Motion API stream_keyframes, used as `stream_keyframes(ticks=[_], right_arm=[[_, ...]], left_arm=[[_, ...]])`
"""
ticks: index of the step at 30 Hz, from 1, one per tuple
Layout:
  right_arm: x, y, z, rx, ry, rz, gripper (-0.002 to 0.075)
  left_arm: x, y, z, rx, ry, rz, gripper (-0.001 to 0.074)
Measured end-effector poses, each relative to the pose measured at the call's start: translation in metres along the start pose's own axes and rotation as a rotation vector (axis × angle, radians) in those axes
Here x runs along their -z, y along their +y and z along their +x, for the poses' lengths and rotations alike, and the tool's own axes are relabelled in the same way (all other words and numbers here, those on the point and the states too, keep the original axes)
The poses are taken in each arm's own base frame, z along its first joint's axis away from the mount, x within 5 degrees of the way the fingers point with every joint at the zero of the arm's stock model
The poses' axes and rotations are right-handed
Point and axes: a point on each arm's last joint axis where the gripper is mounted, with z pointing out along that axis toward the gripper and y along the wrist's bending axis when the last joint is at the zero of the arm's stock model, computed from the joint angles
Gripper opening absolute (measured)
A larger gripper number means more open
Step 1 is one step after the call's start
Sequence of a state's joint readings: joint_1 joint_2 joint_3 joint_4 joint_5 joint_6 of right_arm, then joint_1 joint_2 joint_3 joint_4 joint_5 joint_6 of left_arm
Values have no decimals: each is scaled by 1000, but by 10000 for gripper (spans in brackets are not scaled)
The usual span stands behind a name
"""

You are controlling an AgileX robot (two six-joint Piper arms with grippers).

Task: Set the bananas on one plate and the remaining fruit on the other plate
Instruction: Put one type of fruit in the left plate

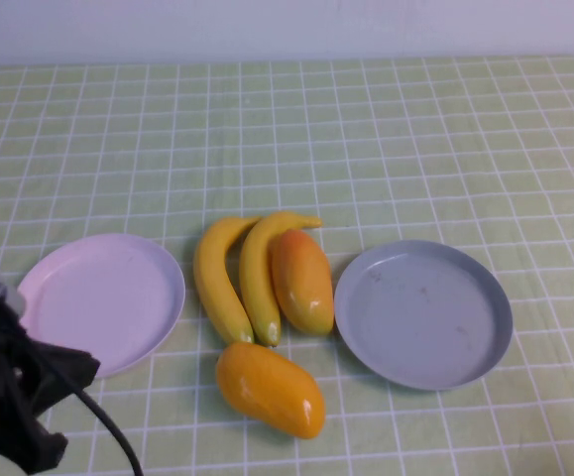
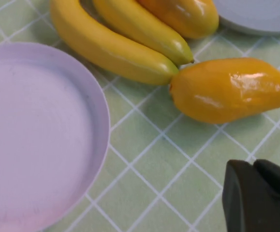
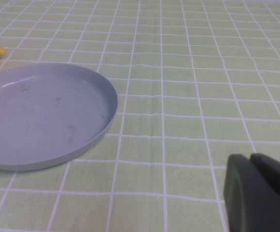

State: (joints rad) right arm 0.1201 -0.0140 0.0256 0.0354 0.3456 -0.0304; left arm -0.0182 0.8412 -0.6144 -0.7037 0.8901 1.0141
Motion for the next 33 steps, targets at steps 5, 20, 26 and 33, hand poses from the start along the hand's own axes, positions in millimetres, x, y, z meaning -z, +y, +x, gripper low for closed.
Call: stream_keyframes(ticks=[5,20,26,33], right_arm=[[0,0,0,0,0,0,-15],[0,0,0,0,0,0,-15],[0,0,0,0,0,0,-15],[0,0,0,0,0,0,-15]], left_arm=[[-28,9,-23,-217,60,120,-2],[-123,-27,-85,-829,264,427,238],[-160,-39,-80,-898,310,447,620],[-179,-54,-74,-1073,348,421,666]])
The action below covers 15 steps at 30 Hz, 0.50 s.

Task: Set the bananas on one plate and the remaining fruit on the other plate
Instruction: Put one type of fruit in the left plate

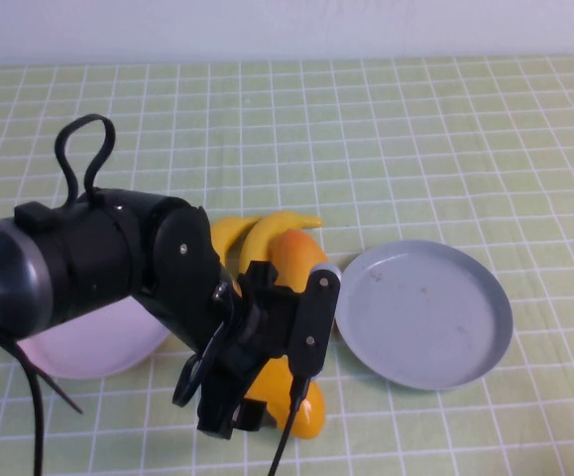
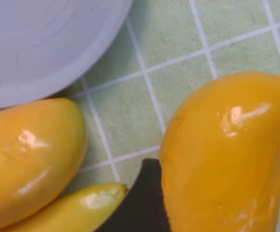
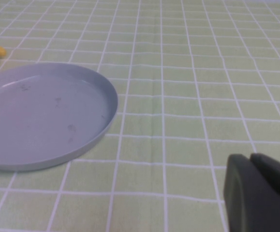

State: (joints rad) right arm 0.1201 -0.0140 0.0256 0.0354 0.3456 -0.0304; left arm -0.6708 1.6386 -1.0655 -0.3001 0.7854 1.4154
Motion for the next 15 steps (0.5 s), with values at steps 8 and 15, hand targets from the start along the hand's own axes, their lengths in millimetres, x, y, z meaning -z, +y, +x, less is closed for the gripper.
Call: stream_keyframes(ticks=[8,15], right_arm=[[0,0,0,0,0,0,-15],[0,0,0,0,0,0,-15]], left_arm=[[0,4,0,-38,19,-48,666],[-7,5,1,-40,29,-37,666]])
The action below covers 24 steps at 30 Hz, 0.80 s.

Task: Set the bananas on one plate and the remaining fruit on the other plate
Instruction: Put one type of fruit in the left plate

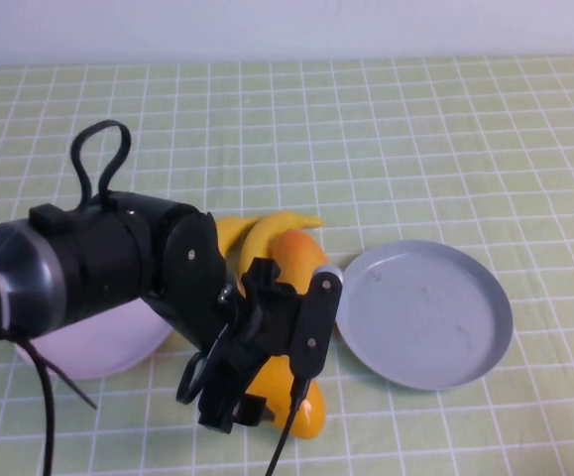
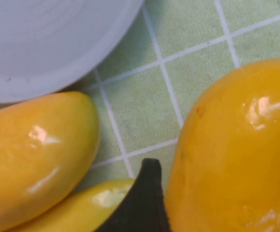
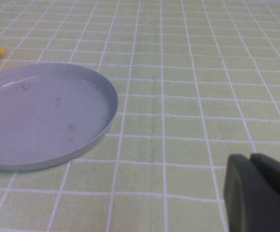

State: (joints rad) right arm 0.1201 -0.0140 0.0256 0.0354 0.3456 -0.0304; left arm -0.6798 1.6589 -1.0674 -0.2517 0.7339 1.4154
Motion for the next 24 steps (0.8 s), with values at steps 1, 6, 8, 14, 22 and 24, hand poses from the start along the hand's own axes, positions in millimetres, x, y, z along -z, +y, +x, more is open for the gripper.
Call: stream_keyframes(ticks=[1,6,8,14,22,24], right_arm=[[0,0,0,0,0,0,-15],[0,0,0,0,0,0,-15],[0,0,0,0,0,0,-15],[0,0,0,0,0,0,-15],[0,0,0,0,0,0,-15],[0,0,0,0,0,0,-15]], left_arm=[[-3,0,1,2,3,9,666],[-18,0,4,8,19,49,666],[-24,-1,5,11,25,64,666],[-30,1,6,1,33,57,636],[-26,1,5,-2,30,50,526],[-15,0,3,8,22,35,526]])
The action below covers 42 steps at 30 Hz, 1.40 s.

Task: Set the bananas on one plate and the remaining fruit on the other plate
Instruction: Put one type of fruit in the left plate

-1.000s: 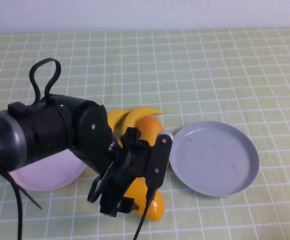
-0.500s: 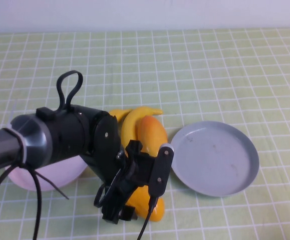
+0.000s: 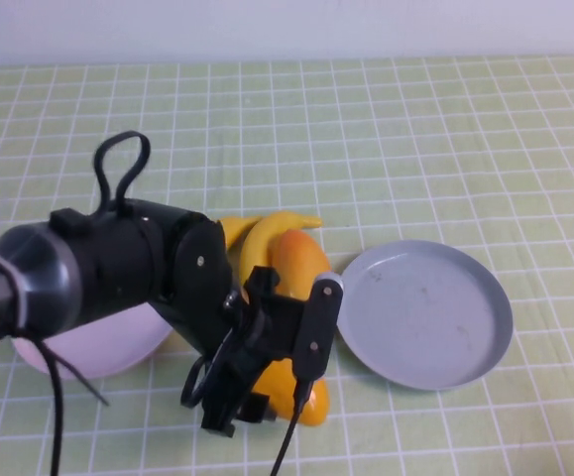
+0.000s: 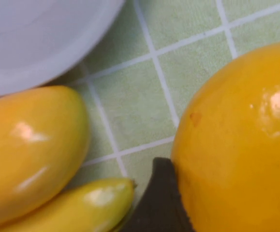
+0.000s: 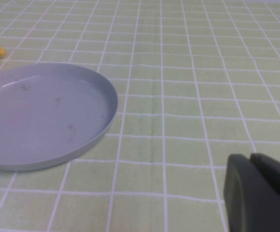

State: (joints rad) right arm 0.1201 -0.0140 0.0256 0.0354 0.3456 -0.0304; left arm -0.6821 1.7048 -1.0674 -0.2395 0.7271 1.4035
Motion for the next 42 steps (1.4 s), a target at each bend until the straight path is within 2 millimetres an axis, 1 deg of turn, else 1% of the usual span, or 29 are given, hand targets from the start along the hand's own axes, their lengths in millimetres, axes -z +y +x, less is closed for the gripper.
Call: stream_keyframes(ticks=[3,5,7,8,9,11,15,17,19,23,27,30,32,33,35,37,42], right_arm=[[0,0,0,0,0,0,-15],[0,0,0,0,0,0,-15],[0,0,0,0,0,0,-15],[0,0,0,0,0,0,-15],[0,0,0,0,0,0,-15],[0,0,0,0,0,0,-15],[0,0,0,0,0,0,-15],[0,0,0,0,0,0,-15],[0,0,0,0,0,0,-15],[0,0,0,0,0,0,-15],[0,0,0,0,0,0,-15],[0,0,0,0,0,0,-15],[0,0,0,0,0,0,-15],[0,0,0,0,0,0,-15],[0,0,0,0,0,0,-15],[0,0,0,0,0,0,-15],[0,0,0,0,0,0,-15]], left_arm=[[28,0,-5,114,-36,-84,526],[48,5,-4,305,-77,-186,526],[67,13,6,550,-119,-299,526],[73,17,14,666,-123,-336,526],[77,20,22,737,-118,-358,526],[83,25,48,934,-89,-411,526],[90,30,88,1131,-45,-470,526],[88,32,106,1205,-19,-480,525],[84,33,122,1257,8,-479,526],[65,35,147,1332,66,-441,526],[47,35,160,1366,109,-396,526],[40,35,165,1377,124,-379,525],[41,36,165,1377,126,-381,526],[42,37,165,1377,125,-382,542],[45,40,164,1390,121,-387,609],[50,43,164,1426,114,-391,654],[67,53,161,1471,124,-390,668]])
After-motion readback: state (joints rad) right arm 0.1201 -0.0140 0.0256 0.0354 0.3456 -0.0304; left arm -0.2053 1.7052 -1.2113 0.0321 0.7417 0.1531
